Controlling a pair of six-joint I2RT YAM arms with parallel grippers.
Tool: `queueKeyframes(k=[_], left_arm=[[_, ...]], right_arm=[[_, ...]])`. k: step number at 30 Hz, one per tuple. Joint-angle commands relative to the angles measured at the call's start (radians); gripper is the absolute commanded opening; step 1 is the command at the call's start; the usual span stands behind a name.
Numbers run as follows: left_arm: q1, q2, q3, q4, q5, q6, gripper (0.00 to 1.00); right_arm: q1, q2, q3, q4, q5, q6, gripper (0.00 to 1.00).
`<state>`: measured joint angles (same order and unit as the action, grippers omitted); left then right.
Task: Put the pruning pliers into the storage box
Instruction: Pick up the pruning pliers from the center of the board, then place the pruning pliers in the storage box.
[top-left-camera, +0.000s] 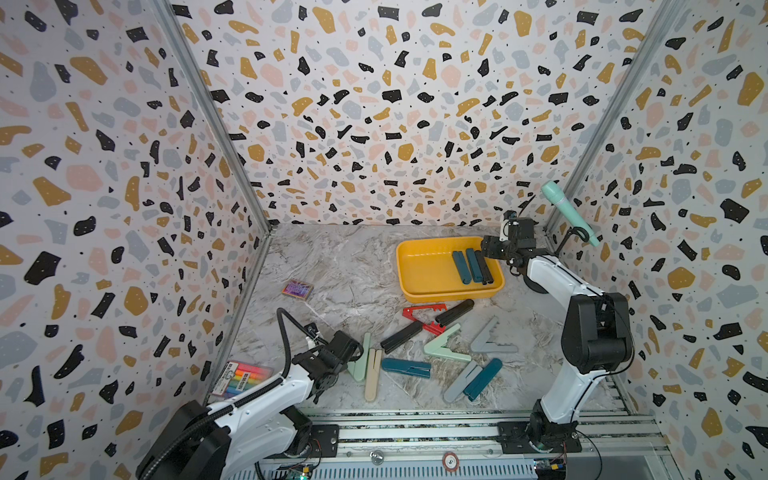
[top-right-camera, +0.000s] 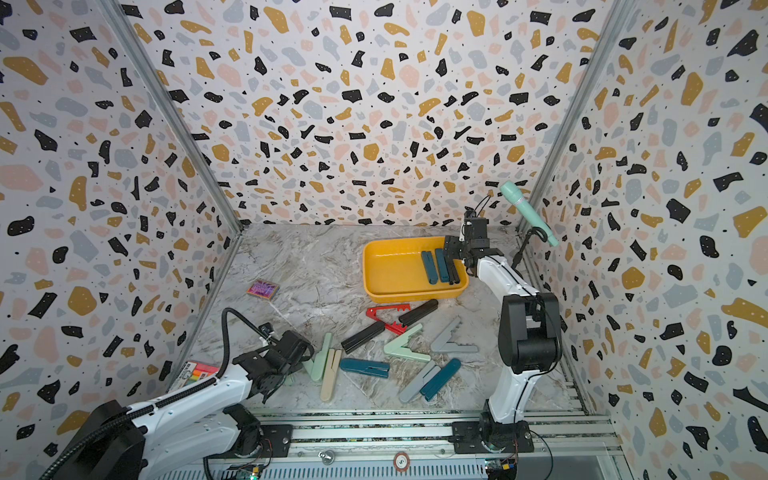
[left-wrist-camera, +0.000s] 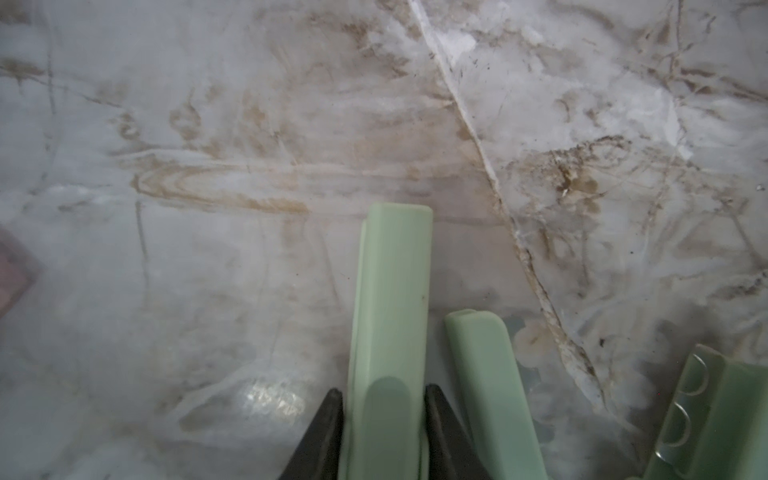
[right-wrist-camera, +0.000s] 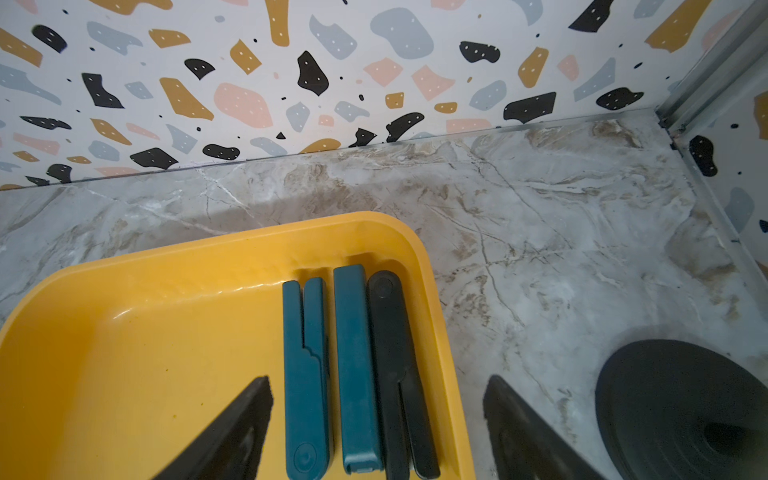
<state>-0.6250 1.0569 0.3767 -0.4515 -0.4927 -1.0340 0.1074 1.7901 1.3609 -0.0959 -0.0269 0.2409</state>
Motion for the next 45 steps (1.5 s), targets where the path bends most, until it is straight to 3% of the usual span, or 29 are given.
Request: queueKeyframes(k=[1,7,14,20,27,30,34,39,45], left_arm=[[-0.007,0.031,0.033,0.012,0.021,0.044,0.32],[-0.007,0.062,0.034,0.047,0.051,0.068,0.2],[-0.007,-0.011,0.051,-0.008,0.004,0.041,0.1],[-0.007,-0.089,0.159,-0.098,-0.08,0.043,0.08],[-0.007,-0.036,0.391,-0.093,-0.155,0.14,0.07],[-0.007,0.057,0.518,0.016,-0.151,0.225,0.06],[-0.021,0.278,0.71,0.212,-0.054,0.323,0.05],[-0.065,0.616,1.046,0.306,0.054,0.411,0.05],[-0.104,0.953,1.396,0.313,0.182,0.41,0.05]], right_arm=[[-0.017,-0.069,-0.006,0.031,-0.016,-0.009,0.82],[-0.051,-0.086,-0.023,0.035,-0.023,-0.011,0.82],[-0.084,-0.109,-0.058,0.051,-0.027,-0.012,0.82],[-0.098,-0.115,-0.082,0.066,-0.018,-0.017,0.82],[-0.119,-0.107,-0.11,0.083,-0.025,-0.018,0.82],[-0.137,-0.106,-0.132,0.085,-0.036,-0.011,0.82],[-0.168,-0.128,-0.198,0.116,-0.081,0.012,0.82],[-0.2,-0.092,-0.237,0.169,-0.224,0.007,0.82],[-0.205,-0.009,-0.216,0.208,-0.32,0.006,0.76]])
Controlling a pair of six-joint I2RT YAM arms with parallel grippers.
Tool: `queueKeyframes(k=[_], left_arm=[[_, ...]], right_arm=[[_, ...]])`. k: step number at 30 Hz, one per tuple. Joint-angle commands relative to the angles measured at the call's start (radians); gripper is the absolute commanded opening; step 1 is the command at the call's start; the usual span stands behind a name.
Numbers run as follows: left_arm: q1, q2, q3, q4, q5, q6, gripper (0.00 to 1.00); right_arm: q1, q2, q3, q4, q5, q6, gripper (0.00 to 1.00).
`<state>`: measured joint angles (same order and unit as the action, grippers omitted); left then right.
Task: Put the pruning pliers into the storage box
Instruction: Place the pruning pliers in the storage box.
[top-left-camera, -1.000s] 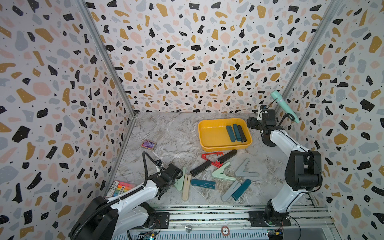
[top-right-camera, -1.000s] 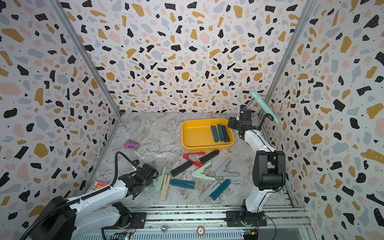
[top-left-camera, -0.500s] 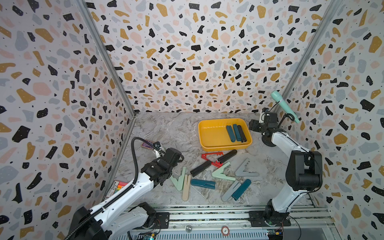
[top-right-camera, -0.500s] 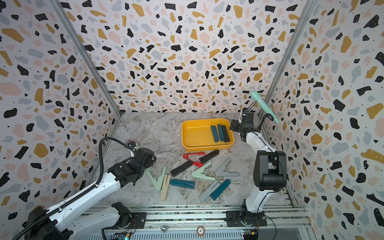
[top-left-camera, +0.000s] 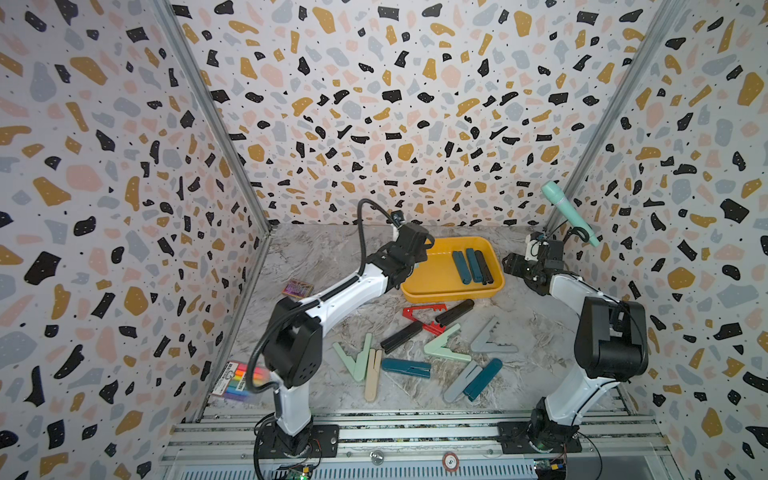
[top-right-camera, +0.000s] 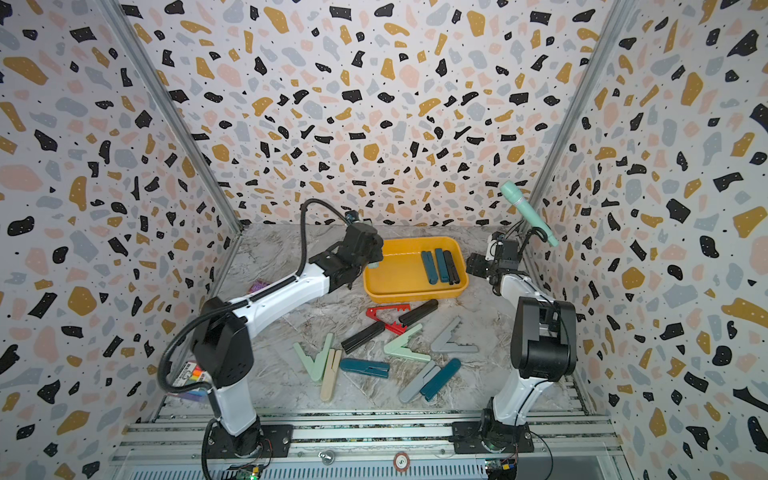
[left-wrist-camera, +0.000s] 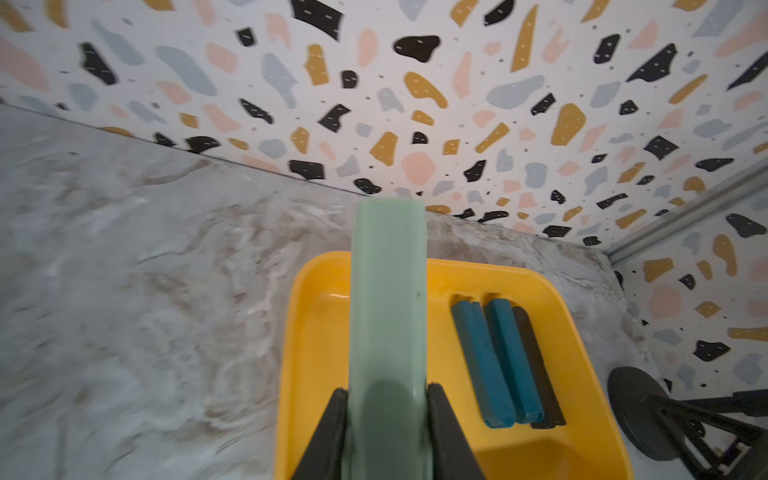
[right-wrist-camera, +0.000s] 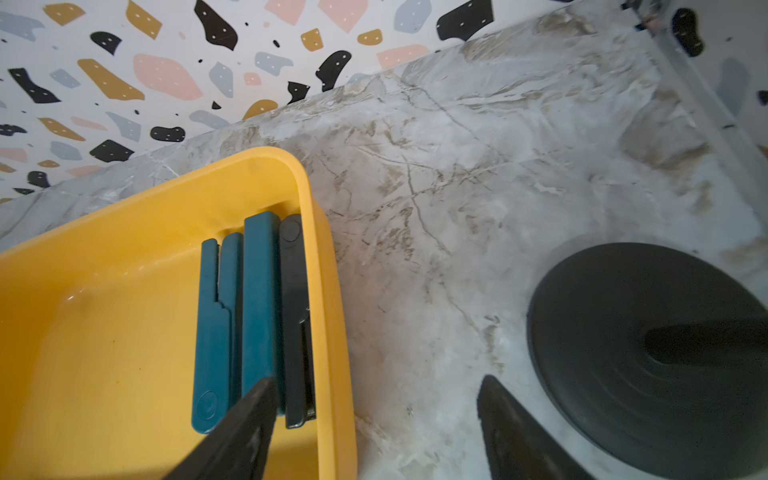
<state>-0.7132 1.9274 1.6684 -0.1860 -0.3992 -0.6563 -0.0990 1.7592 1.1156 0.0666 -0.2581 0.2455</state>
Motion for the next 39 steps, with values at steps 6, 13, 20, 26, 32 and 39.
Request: queueKeyframes(k=[6,13,20,26,32,39], left_arm=[[-0.035,0.312,0.323,0.007,0.16,0.003,0.05],[-0.034,0.41,0.366,0.011,0.162,-0.004,0.05],[0.022,0.418,0.27,0.057,0.216,-0.032,0.06],[0.043,0.407,0.232,0.014,0.174,0.023,0.06],[0.073,0.419,0.206,0.017,0.165,0.041,0.07],[0.087,0.484,0.27,-0.023,0.157,0.061,0.07]], right_arm=[[0.012,0.133,0.104,0.012,-0.159,-0.004,0.6],[0.079,0.182,0.166,-0.02,-0.165,-0.066,0.46],[0.157,0.185,0.176,-0.048,-0.137,-0.107,0.36],[0.239,0.188,0.176,-0.044,-0.111,-0.106,0.33],[0.29,0.198,0.169,-0.039,-0.102,-0.094,0.32],[0.313,0.198,0.165,-0.032,-0.085,-0.102,0.32]])
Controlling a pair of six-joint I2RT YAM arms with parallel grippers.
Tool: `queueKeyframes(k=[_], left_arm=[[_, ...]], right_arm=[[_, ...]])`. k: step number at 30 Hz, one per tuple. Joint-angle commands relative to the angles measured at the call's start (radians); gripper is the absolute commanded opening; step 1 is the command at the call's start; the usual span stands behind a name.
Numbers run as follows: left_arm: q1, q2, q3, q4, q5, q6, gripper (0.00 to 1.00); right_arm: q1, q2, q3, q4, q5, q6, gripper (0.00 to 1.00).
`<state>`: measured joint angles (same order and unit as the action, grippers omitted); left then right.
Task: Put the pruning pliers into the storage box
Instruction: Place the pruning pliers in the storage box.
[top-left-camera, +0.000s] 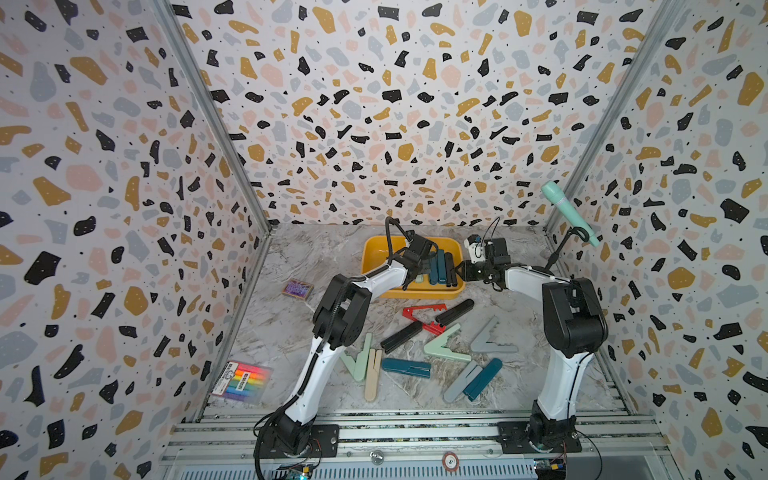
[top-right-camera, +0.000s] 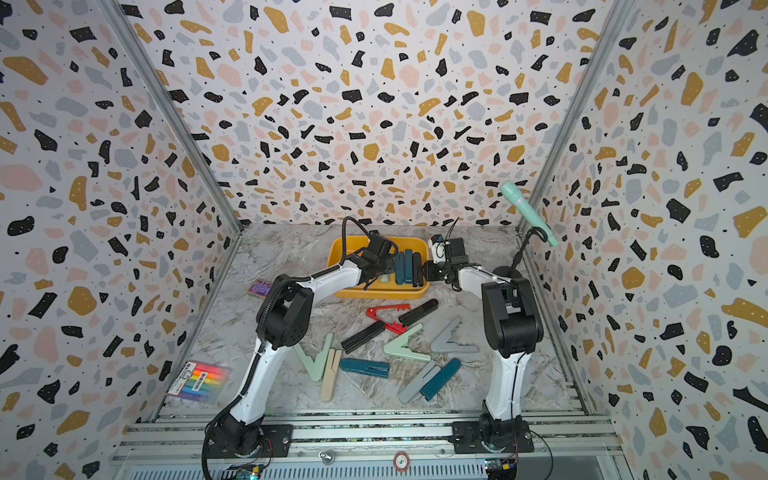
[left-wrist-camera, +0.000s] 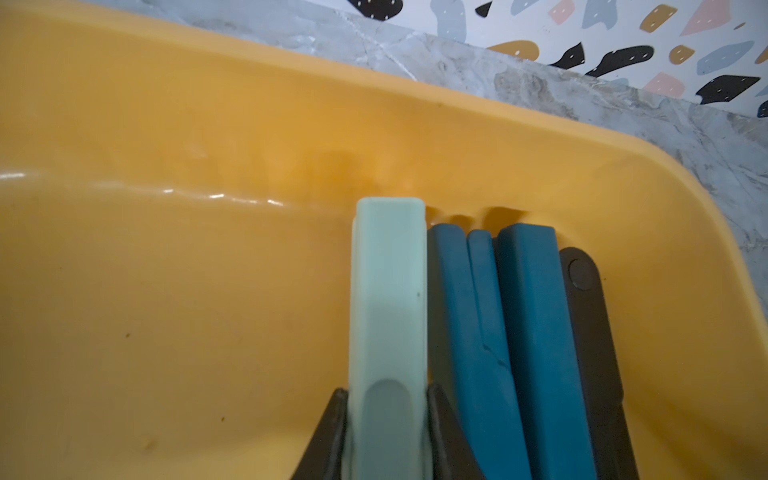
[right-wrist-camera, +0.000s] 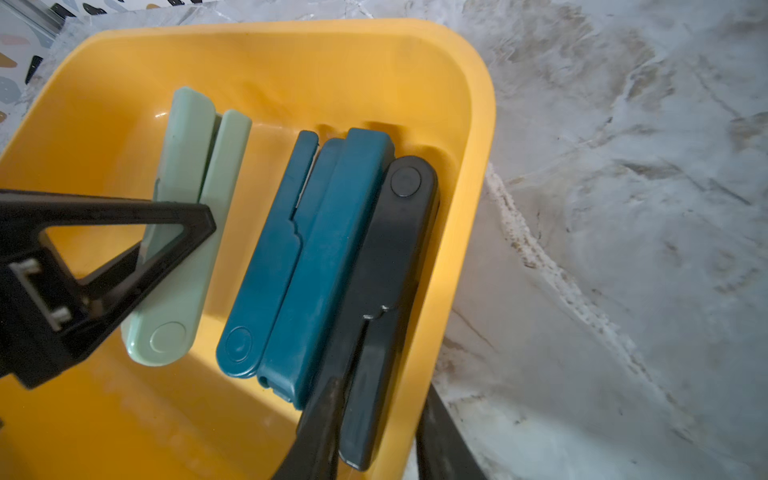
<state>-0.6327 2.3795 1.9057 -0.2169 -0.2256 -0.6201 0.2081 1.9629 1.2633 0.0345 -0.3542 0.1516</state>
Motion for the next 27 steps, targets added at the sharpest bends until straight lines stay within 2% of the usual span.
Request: queueKeyframes(k=[1,7,15,22,27], left_arm=[[0.007,0.041,0.044,0.003,-0.016,0.031,0.07],[0.007,0.122,0.157,-0.08,-0.024,0.065,0.09],[0.005,0.158,0.198,-0.098,-0.021,0.059,0.13],[-0.008,0.158,0.215,-0.09,0.005,0.057,0.31],[-0.012,0.156,0.219,-0.08,0.029,0.039,0.39]], right_arm=[[0.005,-0.005,0.019,-0.001,0.014,-0.011,0.32],[0.005,0.0,0.026,-0.008,0.019,-0.017,0.32],[0.004,-0.001,0.032,-0.013,0.026,-0.014,0.32],[0.003,0.003,0.031,-0.018,0.032,-0.015,0.32],[0.002,0.001,0.031,-0.021,0.04,-0.015,0.32]])
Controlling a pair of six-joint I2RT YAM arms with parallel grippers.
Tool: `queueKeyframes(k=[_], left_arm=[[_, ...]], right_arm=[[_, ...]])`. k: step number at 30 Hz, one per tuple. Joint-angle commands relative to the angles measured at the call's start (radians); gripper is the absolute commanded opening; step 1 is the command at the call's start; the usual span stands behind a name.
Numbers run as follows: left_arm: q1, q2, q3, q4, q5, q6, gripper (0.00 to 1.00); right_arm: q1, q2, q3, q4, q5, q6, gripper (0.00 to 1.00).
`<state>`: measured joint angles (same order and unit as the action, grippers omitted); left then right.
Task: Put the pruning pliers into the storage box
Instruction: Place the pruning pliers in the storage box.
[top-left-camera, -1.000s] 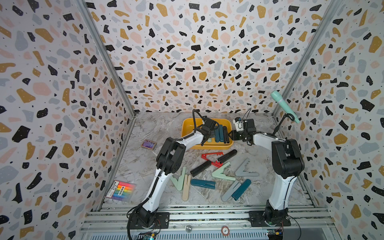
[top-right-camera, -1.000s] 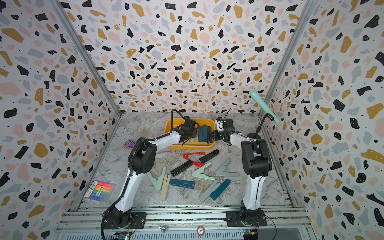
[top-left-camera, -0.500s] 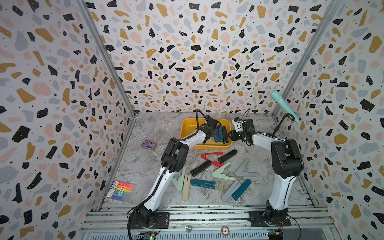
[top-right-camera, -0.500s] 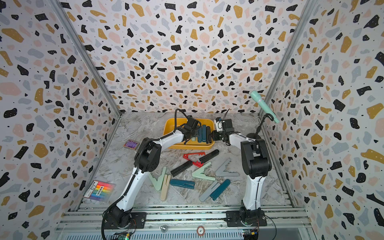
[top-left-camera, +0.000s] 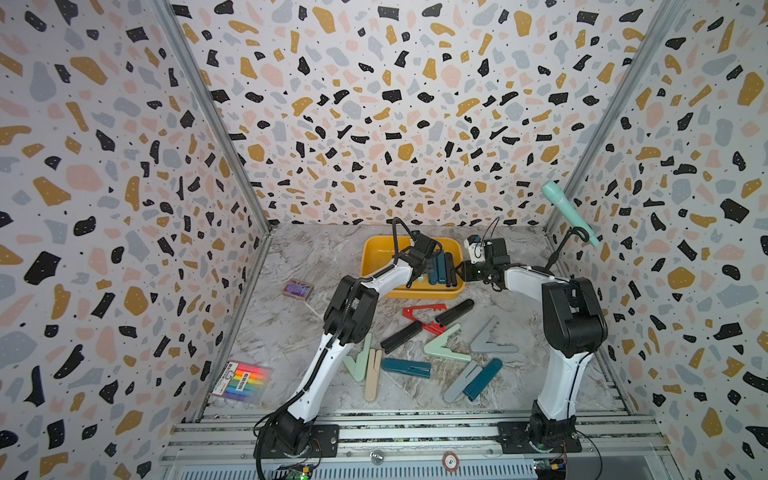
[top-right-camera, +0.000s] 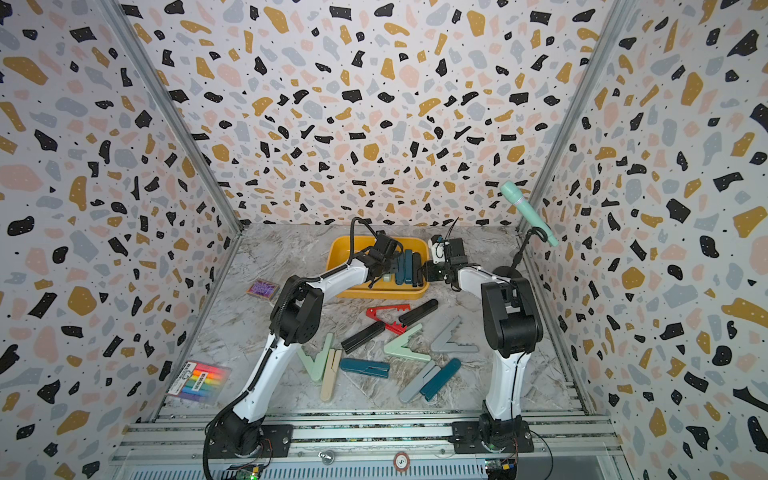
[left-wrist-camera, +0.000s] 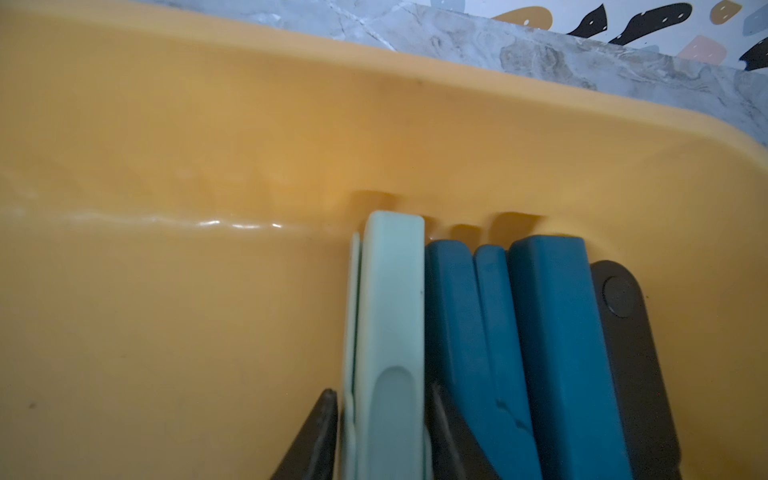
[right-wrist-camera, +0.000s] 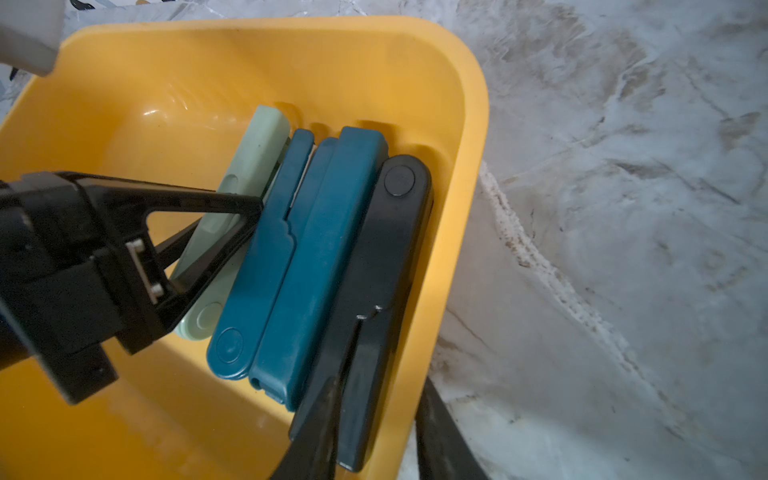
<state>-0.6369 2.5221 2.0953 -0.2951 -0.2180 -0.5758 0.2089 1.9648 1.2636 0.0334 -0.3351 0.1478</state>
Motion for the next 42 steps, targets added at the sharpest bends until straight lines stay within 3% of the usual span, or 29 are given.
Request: queueKeyframes(k=[1,21,33,42], left_arm=[[-0.008,0.013,0.027,-0.001,0.023,-0.006,0.4],[-0.026,-0.054,-0.047,0.098,0.099,-0.081,0.4],[-0.029,-0.14,-0.161,0.159,0.077,-0.131,0.4],[-0.034,-0.186,-0.155,0.164,0.036,-0.106,0.48]], right_arm=[[0.001,-0.001,0.032,-0.023,0.022,-0.011,0.32],[-0.002,-0.001,0.032,-0.033,0.03,-0.017,0.33],[-0.002,-0.004,0.032,-0.035,0.034,-0.02,0.33],[-0.014,-0.063,0.05,-0.041,0.072,-0.077,0.54]])
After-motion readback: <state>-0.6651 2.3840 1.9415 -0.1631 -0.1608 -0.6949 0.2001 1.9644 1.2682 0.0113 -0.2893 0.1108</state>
